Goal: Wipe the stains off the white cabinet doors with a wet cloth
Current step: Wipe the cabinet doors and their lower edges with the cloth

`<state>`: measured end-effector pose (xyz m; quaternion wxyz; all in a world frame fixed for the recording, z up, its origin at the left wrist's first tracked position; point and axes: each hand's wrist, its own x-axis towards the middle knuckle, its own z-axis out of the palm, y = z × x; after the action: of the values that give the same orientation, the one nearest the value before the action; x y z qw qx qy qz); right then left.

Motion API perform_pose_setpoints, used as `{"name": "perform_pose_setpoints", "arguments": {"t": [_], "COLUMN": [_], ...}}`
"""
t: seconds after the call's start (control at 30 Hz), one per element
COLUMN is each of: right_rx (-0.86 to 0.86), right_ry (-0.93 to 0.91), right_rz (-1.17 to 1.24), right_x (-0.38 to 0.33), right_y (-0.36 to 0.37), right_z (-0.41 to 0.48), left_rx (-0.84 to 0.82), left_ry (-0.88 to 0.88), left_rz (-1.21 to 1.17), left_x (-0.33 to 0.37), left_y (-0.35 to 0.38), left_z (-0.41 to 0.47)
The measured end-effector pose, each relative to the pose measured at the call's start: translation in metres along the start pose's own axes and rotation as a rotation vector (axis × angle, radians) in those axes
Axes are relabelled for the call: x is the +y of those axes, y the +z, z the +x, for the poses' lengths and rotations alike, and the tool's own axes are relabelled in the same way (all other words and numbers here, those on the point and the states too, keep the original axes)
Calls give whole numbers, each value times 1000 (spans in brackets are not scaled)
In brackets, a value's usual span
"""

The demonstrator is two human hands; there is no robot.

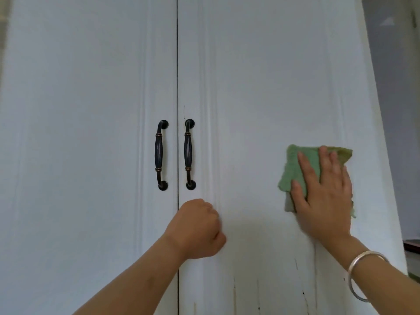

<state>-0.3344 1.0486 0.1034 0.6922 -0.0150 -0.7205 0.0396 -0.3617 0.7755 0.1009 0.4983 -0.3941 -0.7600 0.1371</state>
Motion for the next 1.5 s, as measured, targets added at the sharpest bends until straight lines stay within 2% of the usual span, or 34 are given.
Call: {"name": "perform_pose_setpoints", "arguments": {"t": [0.1, 0.17, 0.23, 0.37, 0.4, 0.47, 0.53, 0.63, 0.8, 0.87, 0.93, 1.03, 1.1, 1.17, 1.23, 1.33, 1.4, 1.5], "right_rx": [87, 46, -16, -280, -328, -361, -320, -194, -24, -14, -33, -139, -270, -386, -469, -502, -446, -276], "right_ry": [266, 278, 115, -599, -716, -831, -728, -355, 108, 240, 288, 201, -9, -297, -560, -796, -788, -561], "right_rz": [-25, -26, -13, 6, 5, 2, -25, -30, -66, -67, -50, -5, 25, 33, 9, 34, 92, 83], "right_x": [-25, -39, -52, -57, -46, -25, -4, 21, -3, -14, -23, -44, -66, -77, -76, -67, -66, -80], "right_y": [10, 12, 13, 9, 6, 0, -6, -11, 3, 6, 6, 6, 6, 8, 9, 8, 7, 12], "right_z": [-34, -60, -96, -143, -136, -110, -78, -50, -78, -101, -130, -197, -244, -273, -277, -251, -211, -146], "left_rx": [17, 29, 34, 30, 28, 28, 43, 85, 36, 31, 53, 54, 21, -2, -10, -23, -11, 54], "left_ry": [-50, -71, -93, -143, -160, -184, -190, -210, -166, -147, -153, -142, -119, -62, -11, 26, -9, -103], "left_rz": [4, -9, -6, 31, 19, 0, -19, -24, 6, 16, 34, 33, -5, -78, -149, -175, -117, -17], "left_x": [-2, -1, 1, -3, -2, 0, 5, 16, 36, 39, 41, 43, 39, 35, 29, 19, 15, 12], "left_y": [1, 1, 2, 3, 5, 4, 2, 3, 16, 20, 20, 22, 24, 27, 25, 19, 17, 16], "left_z": [0, 0, 1, 5, 5, 3, 4, 7, -16, -27, -30, -36, -47, -53, -53, -50, -54, -61]}}
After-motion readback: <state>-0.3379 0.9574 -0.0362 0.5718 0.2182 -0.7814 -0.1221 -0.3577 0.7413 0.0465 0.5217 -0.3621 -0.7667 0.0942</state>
